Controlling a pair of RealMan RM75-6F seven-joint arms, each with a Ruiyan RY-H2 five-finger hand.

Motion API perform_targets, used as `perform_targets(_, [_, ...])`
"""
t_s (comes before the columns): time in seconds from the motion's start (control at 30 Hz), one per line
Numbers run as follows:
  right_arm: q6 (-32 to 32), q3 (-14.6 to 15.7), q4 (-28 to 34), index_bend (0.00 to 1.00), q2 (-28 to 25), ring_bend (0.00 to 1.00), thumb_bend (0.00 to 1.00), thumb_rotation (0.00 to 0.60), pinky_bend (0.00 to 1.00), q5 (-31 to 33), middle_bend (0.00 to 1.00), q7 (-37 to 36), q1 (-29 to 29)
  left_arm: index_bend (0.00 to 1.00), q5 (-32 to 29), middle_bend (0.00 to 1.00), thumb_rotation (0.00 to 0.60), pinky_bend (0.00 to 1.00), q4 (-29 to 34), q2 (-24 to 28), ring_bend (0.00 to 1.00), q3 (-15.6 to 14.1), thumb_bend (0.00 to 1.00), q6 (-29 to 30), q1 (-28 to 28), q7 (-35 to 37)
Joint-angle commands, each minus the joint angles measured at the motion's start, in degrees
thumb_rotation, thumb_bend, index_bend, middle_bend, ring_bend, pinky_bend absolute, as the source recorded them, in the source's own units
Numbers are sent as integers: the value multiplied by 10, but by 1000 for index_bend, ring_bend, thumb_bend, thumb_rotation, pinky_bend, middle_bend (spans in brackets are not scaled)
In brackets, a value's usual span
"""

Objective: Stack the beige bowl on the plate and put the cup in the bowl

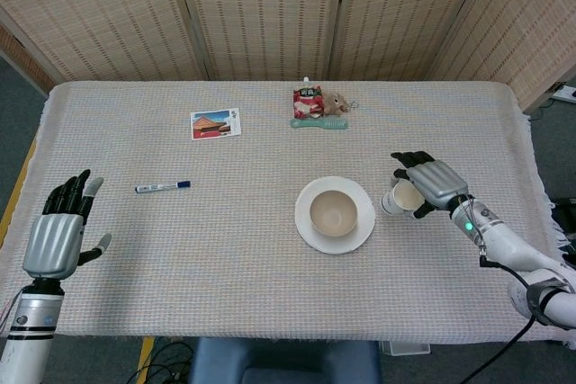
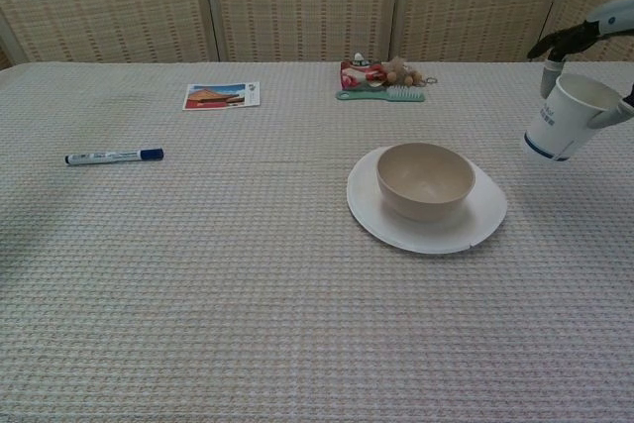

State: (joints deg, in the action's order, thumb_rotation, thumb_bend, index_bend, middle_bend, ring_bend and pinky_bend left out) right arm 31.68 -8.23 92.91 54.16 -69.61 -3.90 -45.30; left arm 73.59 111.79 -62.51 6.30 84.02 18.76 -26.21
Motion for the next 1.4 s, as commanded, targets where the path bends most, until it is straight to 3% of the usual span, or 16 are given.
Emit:
perform_targets(0.03, [2, -17, 35, 398, -16, 0, 263, 600, 0, -3, 0, 2, -18, 0, 4, 0, 600, 139, 2, 2, 0, 0, 295, 3, -3, 0])
perform_targets(0.27, [-9, -24, 69, 398, -3, 0, 264, 600, 0, 10, 0, 42, -53, 0, 15, 0, 600, 139, 8, 9, 0, 1, 295, 17, -16, 3])
perform_targets(0.53, [-19, -7, 63, 398, 48, 0, 264, 600, 0, 66, 0, 112, -99, 0, 30, 0, 600, 139, 12, 17, 0, -1, 295, 30, -32, 11])
perform_targets(0.83, [2, 23, 30, 398, 114, 0, 264, 600, 0, 160, 0, 194, -154, 0, 43, 0, 600, 139, 15, 23, 0, -2, 295, 34, -43, 15])
perform_targets(1.4, [4, 82, -6, 398, 149, 0, 270, 600, 0, 285, 0, 274, -232, 0, 41, 0, 600, 139, -1, 21, 0, 6, 295, 29, -52, 33])
